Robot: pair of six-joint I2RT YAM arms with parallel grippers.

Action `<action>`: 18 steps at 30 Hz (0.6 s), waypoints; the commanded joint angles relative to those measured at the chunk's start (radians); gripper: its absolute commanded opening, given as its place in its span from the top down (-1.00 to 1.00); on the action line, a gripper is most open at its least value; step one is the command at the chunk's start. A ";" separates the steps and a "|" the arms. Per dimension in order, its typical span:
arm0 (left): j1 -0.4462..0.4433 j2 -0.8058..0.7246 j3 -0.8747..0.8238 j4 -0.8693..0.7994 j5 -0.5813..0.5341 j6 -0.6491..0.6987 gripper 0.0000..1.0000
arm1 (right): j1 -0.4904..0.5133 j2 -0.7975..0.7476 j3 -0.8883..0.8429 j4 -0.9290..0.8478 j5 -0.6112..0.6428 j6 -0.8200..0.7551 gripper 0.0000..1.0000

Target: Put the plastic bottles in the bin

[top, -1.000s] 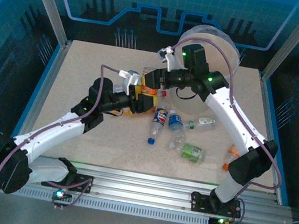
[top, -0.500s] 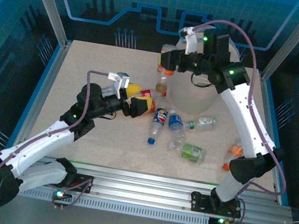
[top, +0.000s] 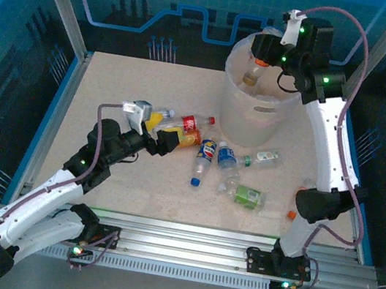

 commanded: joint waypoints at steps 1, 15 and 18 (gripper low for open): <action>-0.006 -0.017 -0.012 -0.037 -0.057 0.034 -0.98 | -0.005 0.064 0.075 -0.027 0.145 -0.050 0.17; -0.005 -0.016 -0.017 -0.068 -0.111 0.041 -0.98 | -0.016 0.265 0.154 -0.118 0.154 -0.013 0.15; -0.005 -0.014 -0.017 -0.071 -0.124 0.041 -0.98 | -0.021 0.279 0.123 -0.117 0.122 0.029 0.15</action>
